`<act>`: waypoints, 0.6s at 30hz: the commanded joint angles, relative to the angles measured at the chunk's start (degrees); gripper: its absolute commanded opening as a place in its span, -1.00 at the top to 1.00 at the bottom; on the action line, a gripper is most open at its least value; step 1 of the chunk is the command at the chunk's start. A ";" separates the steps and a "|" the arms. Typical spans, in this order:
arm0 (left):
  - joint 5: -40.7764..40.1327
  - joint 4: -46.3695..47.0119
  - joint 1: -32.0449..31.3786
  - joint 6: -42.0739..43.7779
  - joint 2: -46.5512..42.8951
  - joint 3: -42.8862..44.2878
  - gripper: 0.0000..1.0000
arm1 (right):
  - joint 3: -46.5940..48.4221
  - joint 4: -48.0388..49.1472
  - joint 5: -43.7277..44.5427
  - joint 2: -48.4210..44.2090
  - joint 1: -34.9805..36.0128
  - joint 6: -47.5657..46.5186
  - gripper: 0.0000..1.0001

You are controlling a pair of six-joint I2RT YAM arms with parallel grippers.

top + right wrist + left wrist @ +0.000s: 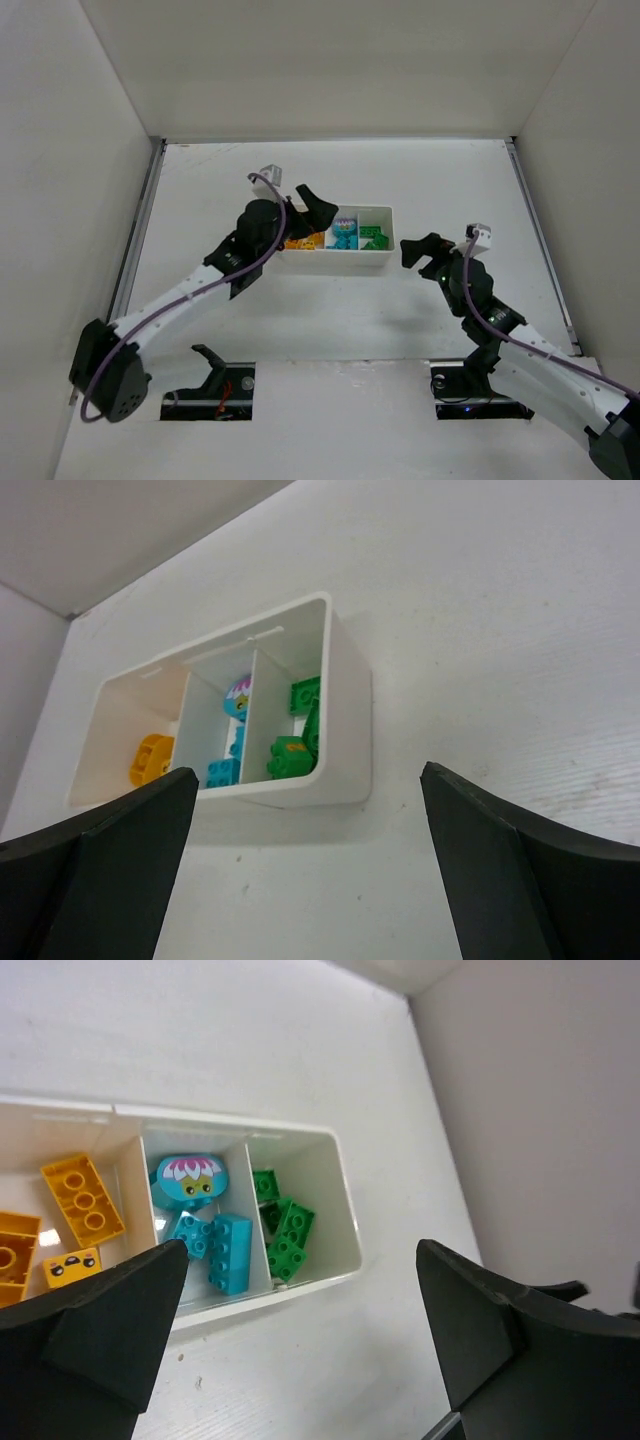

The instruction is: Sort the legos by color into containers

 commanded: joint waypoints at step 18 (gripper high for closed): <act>-16.35 -38.48 15.65 -6.40 -21.49 -13.32 -1.00 | 1.37 -12.33 11.27 0.14 1.41 10.91 -1.00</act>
